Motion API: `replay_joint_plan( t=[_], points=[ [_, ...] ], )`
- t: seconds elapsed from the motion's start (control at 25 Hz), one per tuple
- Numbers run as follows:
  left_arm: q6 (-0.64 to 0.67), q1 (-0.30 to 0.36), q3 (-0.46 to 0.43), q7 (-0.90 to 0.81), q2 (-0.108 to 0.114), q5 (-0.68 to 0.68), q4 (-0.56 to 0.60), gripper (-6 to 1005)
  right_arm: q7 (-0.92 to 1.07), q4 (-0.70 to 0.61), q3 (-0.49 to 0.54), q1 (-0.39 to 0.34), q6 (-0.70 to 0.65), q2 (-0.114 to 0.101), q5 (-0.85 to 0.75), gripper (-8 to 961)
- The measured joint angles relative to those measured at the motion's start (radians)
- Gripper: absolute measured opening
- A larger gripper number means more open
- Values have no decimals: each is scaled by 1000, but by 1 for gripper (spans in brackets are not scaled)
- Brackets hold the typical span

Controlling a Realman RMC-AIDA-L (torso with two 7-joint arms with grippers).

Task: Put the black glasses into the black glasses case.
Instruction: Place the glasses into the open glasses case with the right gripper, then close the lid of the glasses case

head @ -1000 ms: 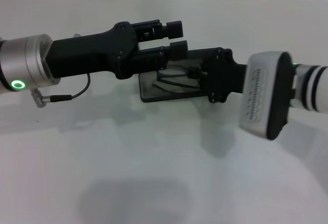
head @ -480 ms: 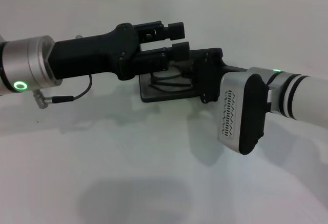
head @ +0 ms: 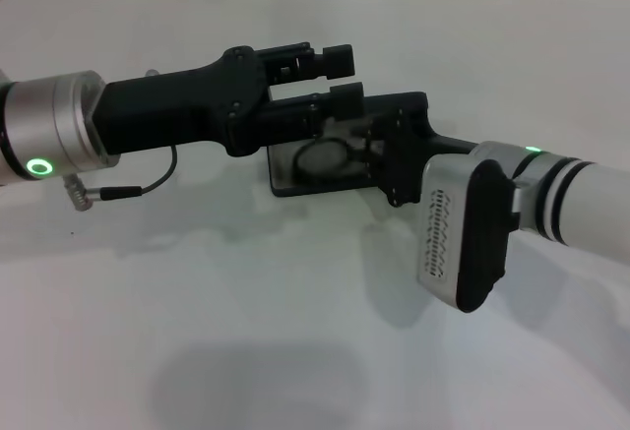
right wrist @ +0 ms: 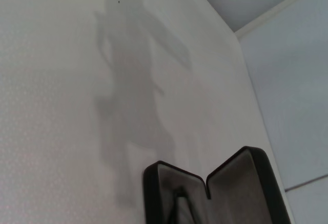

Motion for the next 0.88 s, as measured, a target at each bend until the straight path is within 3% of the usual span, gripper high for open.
replay_joint_plan(
  t=[0.12, 0.2, 0.4, 0.6, 0.76, 0.88],
  points=[
    [-15, 2, 0, 1, 0, 0, 0, 614, 8, -33, 27, -33, -31, -1, 18, 149],
    [-54, 5, 0, -5, 0, -3, 0, 614, 10, -69, 99, -67, -147, -5, 55, 165],
    [-273, -29, 2, -71, -6, 11, -1, 613, 65, -46, 434, -95, -675, -11, 119, 200],
    [-570, -132, 7, -155, -36, 128, -2, 613, 137, 224, 828, -1, -1206, -29, 49, 211],
    [-767, -205, 9, -205, -67, 258, -2, 612, 130, 361, 1018, 20, -1322, -43, 21, 220],
    [-903, -247, 48, -236, -78, 350, -9, 612, 130, 378, 1057, -4, -1320, -47, 18, 227]
  ],
)
